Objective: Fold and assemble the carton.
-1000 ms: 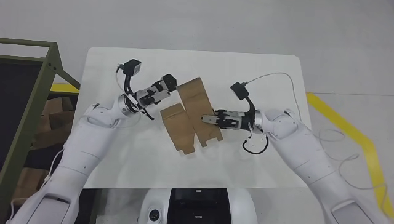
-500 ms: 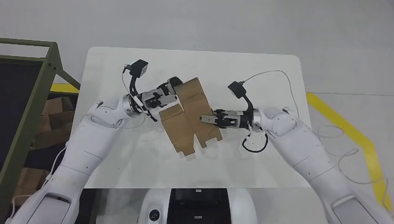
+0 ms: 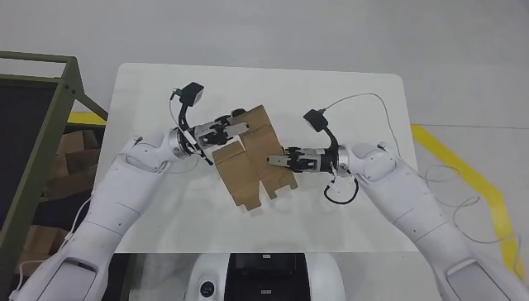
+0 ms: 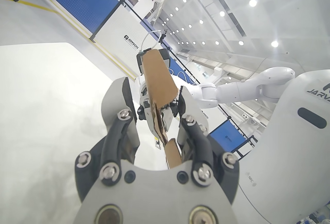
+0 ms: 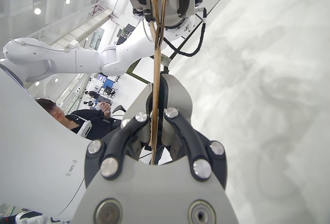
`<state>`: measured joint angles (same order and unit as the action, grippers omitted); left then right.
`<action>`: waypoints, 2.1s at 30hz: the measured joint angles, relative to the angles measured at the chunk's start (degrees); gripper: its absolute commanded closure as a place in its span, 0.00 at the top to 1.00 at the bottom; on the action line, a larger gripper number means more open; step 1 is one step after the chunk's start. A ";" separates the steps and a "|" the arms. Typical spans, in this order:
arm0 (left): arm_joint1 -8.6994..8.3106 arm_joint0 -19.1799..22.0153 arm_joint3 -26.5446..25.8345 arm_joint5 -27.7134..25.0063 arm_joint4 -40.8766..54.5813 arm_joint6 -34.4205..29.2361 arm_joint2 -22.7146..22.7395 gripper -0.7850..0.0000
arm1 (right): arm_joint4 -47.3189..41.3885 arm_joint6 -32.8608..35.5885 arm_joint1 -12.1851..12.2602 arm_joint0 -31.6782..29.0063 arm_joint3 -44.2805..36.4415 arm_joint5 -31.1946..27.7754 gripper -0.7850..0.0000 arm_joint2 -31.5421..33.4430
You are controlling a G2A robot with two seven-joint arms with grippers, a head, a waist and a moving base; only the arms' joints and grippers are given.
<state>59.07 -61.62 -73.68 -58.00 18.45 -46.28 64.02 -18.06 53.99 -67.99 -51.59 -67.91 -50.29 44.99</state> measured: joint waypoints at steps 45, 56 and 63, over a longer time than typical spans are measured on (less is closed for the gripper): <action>0.56 -2.26 -1.88 0.00 -2.54 1.82 3.80 0.00 | 42.40 -33.56 3.20 -13.52 -16.77 4.88 1.00 15.88; 0.75 -2.52 -2.20 0.14 -3.31 2.46 3.91 0.00 | 45.88 -35.97 3.37 -15.51 -19.15 6.42 1.00 16.99; 0.89 -3.10 -5.19 4.03 -6.80 6.19 4.16 0.00 | 51.41 -38.18 3.53 -16.72 -22.98 4.47 1.00 17.55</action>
<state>59.96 -64.72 -78.88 -53.97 11.65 -40.09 68.18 33.35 15.81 -64.46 -68.31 -90.89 -45.81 62.54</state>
